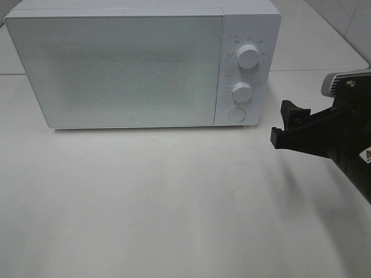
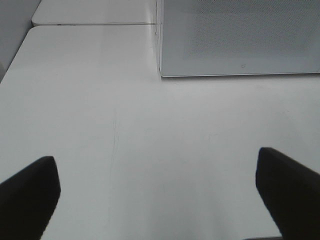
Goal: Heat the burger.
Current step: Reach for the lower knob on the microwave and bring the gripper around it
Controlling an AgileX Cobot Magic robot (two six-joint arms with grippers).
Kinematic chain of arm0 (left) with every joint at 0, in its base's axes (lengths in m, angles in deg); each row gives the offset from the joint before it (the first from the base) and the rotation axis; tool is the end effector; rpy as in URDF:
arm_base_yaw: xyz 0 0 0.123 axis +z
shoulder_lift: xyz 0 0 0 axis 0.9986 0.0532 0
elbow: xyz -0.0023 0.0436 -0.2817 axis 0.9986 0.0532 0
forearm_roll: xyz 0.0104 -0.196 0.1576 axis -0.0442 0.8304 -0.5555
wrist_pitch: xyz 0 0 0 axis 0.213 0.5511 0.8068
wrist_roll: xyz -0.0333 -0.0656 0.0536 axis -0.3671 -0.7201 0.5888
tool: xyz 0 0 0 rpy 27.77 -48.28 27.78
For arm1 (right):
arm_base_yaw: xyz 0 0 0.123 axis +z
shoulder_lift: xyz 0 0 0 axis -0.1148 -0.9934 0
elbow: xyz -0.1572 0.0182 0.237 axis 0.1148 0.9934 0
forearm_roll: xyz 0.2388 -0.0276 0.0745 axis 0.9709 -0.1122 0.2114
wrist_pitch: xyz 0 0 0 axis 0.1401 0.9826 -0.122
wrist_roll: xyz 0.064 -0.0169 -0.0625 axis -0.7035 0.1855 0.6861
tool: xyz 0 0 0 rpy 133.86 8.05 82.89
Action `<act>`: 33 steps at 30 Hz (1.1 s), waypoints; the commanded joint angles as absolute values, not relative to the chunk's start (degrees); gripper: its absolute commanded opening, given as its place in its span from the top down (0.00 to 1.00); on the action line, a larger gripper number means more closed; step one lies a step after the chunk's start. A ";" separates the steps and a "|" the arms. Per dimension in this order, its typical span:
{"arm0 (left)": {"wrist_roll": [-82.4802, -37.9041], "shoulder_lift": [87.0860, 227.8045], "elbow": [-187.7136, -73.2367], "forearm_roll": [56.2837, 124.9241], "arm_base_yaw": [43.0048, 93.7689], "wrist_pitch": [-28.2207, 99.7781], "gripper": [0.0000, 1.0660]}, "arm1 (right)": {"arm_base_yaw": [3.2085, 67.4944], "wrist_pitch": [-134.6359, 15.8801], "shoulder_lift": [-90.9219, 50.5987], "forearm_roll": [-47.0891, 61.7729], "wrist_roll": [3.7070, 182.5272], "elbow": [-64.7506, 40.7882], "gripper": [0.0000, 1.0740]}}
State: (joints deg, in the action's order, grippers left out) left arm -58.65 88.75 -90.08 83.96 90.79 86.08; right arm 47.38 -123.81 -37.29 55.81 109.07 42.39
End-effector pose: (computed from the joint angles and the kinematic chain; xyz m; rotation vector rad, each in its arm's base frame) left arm -0.0082 -0.0117 0.2827 0.0354 2.0232 -0.0647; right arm 0.1917 0.0819 0.1738 -0.0013 1.6868 -0.0955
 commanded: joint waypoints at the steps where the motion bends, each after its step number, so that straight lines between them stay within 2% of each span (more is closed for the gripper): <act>1: -58.93 87.72 -89.85 84.59 90.90 86.26 0.06 | 50.48 -127.13 -39.99 59.54 110.05 40.90 0.31; 11: -58.93 87.72 -89.85 84.59 90.90 86.26 0.06 | 56.09 -127.02 -46.98 63.89 114.46 33.91 0.31; 26: -58.93 87.72 -89.85 84.59 90.90 86.26 0.06 | 55.86 -130.51 -50.76 63.72 113.49 29.04 0.31; 33: -58.93 87.77 -89.85 84.59 90.90 86.26 0.06 | 52.60 -131.26 -54.37 62.98 113.43 26.35 0.31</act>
State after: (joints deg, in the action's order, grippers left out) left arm -58.65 88.75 -90.08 84.01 90.79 86.08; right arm 53.06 -125.53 -53.57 63.78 113.37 27.38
